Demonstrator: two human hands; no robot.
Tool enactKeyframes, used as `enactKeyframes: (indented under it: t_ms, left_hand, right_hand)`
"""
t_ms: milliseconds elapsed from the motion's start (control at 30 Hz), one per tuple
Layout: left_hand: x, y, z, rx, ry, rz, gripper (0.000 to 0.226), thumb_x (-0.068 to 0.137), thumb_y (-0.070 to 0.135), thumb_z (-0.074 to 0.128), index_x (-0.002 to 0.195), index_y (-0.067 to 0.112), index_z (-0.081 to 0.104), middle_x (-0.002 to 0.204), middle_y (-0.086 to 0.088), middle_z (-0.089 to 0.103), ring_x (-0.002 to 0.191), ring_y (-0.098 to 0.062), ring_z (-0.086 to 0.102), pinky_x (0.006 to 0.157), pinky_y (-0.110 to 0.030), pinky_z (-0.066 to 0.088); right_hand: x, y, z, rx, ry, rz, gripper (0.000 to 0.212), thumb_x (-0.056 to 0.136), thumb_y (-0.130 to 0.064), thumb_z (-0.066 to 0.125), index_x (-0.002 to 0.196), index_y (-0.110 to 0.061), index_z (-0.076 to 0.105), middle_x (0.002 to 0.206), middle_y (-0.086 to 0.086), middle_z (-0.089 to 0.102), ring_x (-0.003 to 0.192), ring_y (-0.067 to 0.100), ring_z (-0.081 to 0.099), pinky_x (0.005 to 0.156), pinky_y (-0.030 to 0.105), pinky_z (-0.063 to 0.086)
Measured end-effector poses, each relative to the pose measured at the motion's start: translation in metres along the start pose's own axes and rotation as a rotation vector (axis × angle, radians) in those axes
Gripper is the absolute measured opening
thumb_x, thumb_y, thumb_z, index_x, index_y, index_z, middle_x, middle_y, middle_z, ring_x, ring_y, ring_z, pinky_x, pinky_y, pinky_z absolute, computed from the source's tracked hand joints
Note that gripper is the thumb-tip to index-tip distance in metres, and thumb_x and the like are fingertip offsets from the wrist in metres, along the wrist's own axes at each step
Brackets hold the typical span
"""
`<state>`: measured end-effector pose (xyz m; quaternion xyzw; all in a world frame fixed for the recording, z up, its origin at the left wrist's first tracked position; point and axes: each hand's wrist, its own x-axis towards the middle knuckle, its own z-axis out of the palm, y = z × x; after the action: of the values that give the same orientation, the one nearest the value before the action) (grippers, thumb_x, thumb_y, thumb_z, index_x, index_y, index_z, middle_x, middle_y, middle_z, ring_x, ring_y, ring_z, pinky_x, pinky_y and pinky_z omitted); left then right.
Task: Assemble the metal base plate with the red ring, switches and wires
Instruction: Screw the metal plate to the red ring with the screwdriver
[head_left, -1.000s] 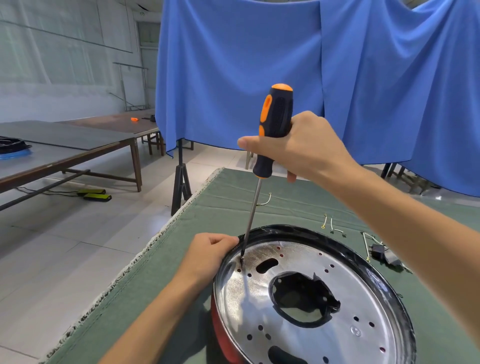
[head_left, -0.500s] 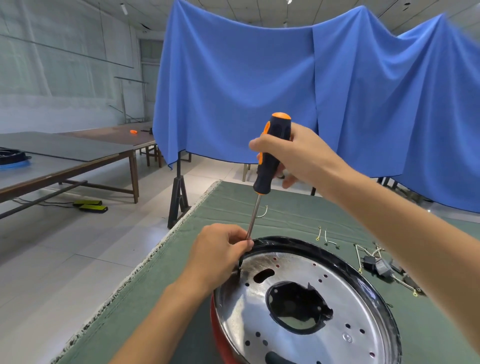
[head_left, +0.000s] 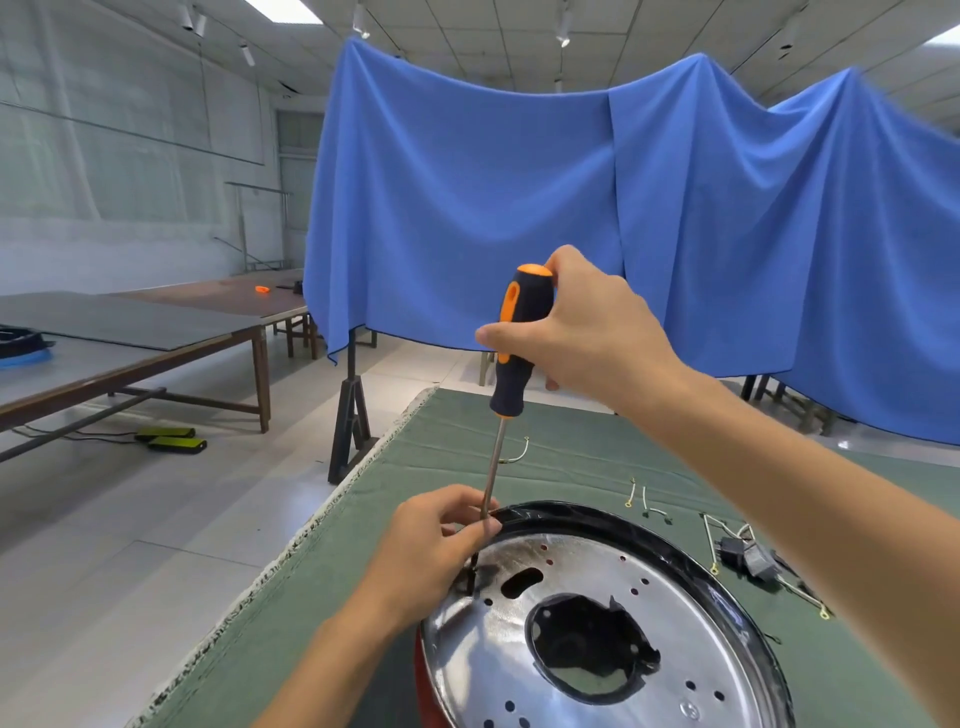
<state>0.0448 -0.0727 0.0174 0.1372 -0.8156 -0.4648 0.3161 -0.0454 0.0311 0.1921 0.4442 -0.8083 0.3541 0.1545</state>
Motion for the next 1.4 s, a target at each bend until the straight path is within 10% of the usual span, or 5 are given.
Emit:
enactKeyframes:
  t_ms: [533,667,1100,1233,1400]
  left_hand:
    - [-0.006,-0.001,0.002,-0.185,0.077,-0.054,0.019,0.085,-0.001,0.062,0.085,0.012,0.075,0.081,0.003,0.075,0.083,-0.01,0.07,0.075,-0.018,0.053]
    - [-0.011,-0.005,0.002,-0.41,0.174,-0.183,0.031,0.081,-0.018,0.053,0.092,0.005,0.071,0.086,-0.007,0.075,0.081,-0.015,0.071,0.07,-0.018,0.054]
    - [-0.016,-0.008,0.007,-0.473,0.243,-0.253,0.04,0.074,-0.026,0.045,0.087,0.002,0.071,0.084,-0.003,0.075,0.076,-0.007,0.07,0.064,-0.015,0.054]
    - [-0.016,-0.009,0.007,-0.481,0.238,-0.268,0.04,0.074,-0.024,0.045,0.083,0.004,0.072,0.081,-0.004,0.075,0.072,-0.009,0.07,0.061,-0.016,0.053]
    - [-0.016,-0.01,0.008,-0.483,0.239,-0.271,0.042,0.074,-0.024,0.045,0.08,0.007,0.074,0.081,-0.004,0.076,0.073,-0.012,0.07,0.064,-0.019,0.055]
  right_hand:
    - [0.005,-0.01,-0.006,-0.493,0.007,-0.206,0.038,0.093,-0.057,0.041,0.109,-0.022,0.039,0.089,0.0,0.054,0.072,0.029,0.05,0.05,0.029,0.023]
    - [0.009,-0.02,-0.017,-0.372,-0.264,-0.231,0.02,0.091,-0.038,0.05,0.105,-0.023,0.046,0.095,0.0,0.056,0.064,0.02,0.055,0.06,0.033,0.039]
    - [0.012,-0.049,-0.025,-0.585,-0.299,-0.251,0.041,0.089,-0.051,0.053,0.07,-0.016,0.046,0.046,-0.003,0.055,0.034,0.015,0.054,0.042,0.02,0.035]
    - [0.014,-0.05,-0.031,-0.34,-0.565,-0.126,0.024,0.089,-0.032,0.059,0.1,-0.014,0.048,0.082,0.004,0.07,0.056,0.019,0.068,0.045,0.026,0.053]
    - [0.011,-0.049,-0.029,-0.566,-0.401,-0.129,0.037,0.089,-0.046,0.053,0.075,-0.012,0.052,0.053,0.0,0.065,0.038,0.016,0.063,0.042,0.02,0.044]
